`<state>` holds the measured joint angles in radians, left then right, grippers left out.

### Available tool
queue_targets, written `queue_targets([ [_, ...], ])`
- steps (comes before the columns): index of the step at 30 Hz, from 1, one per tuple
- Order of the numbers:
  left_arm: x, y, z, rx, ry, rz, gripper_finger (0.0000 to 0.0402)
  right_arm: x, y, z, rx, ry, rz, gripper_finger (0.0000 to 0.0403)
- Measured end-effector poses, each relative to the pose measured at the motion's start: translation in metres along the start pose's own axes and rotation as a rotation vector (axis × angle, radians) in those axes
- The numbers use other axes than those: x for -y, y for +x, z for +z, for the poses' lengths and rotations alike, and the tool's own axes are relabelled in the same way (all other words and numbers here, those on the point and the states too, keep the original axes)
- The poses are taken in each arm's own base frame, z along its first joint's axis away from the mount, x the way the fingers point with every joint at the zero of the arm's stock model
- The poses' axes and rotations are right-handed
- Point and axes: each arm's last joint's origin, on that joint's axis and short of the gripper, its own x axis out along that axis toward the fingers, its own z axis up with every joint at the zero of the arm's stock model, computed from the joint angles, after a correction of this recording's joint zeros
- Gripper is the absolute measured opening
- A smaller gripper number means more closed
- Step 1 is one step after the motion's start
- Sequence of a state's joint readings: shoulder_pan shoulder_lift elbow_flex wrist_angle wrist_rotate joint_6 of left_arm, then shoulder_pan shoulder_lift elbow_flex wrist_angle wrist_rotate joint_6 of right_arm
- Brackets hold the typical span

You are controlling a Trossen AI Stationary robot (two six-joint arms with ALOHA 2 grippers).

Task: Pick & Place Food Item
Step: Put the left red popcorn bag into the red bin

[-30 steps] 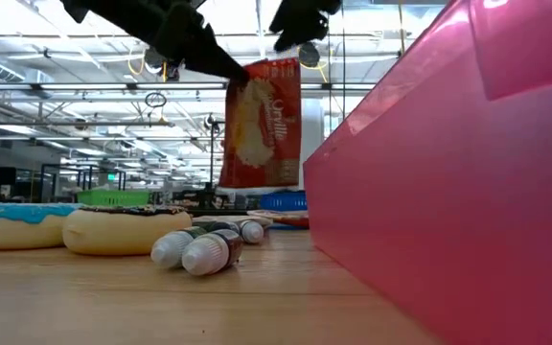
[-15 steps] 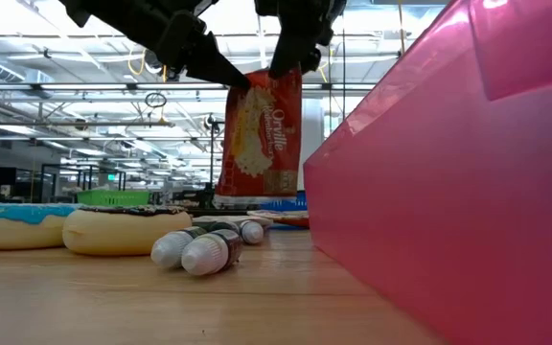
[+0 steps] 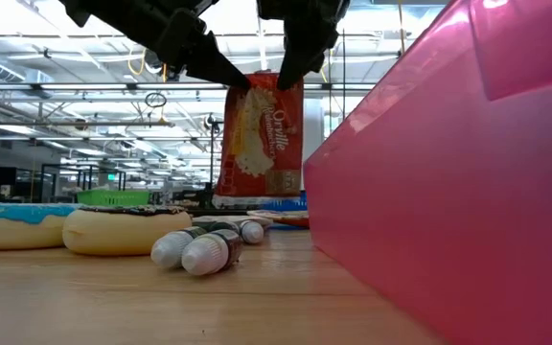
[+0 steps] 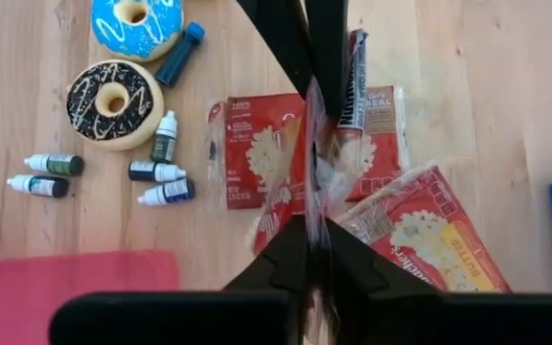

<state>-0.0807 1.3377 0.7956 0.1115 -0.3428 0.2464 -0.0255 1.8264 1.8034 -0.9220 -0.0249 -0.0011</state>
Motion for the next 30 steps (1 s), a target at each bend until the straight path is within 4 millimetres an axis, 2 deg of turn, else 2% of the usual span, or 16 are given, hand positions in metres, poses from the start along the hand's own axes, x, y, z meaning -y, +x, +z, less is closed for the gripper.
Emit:
queue_targets([
  [4, -0.003, -0.008, 0.006, 0.030, -0.058, 0.051, 0.0032, -0.003, -0.012, -0.001, 0.023, -0.020, -0.029, 0.0003],
  [7, -0.006, -0.021, 0.013, 0.060, -0.083, 0.112, 0.0074, -0.006, -0.025, -0.002, 0.041, -0.028, -0.045, 0.0002],
  [11, -0.012, -0.045, 0.023, 0.102, -0.118, 0.190, 0.0140, -0.013, -0.053, -0.007, 0.084, -0.042, -0.027, 0.0001],
  [15, -0.019, -0.067, 0.028, 0.139, -0.135, 0.182, 0.0196, -0.032, -0.078, -0.014, 0.121, -0.057, 0.010, 0.0001],
  [19, -0.027, -0.084, 0.027, 0.151, -0.206, 0.178, 0.0229, -0.062, -0.099, -0.022, 0.164, -0.086, 0.124, 0.0001],
  [24, -0.028, -0.087, 0.022, 0.104, -0.261, 0.171, 0.0243, -0.105, -0.100, -0.040, 0.164, -0.097, 0.224, 0.0000],
  [30, -0.025, -0.080, 0.019, 0.076, -0.311, 0.169, 0.0244, -0.155, -0.079, -0.068, 0.130, -0.065, 0.326, 0.0000],
])
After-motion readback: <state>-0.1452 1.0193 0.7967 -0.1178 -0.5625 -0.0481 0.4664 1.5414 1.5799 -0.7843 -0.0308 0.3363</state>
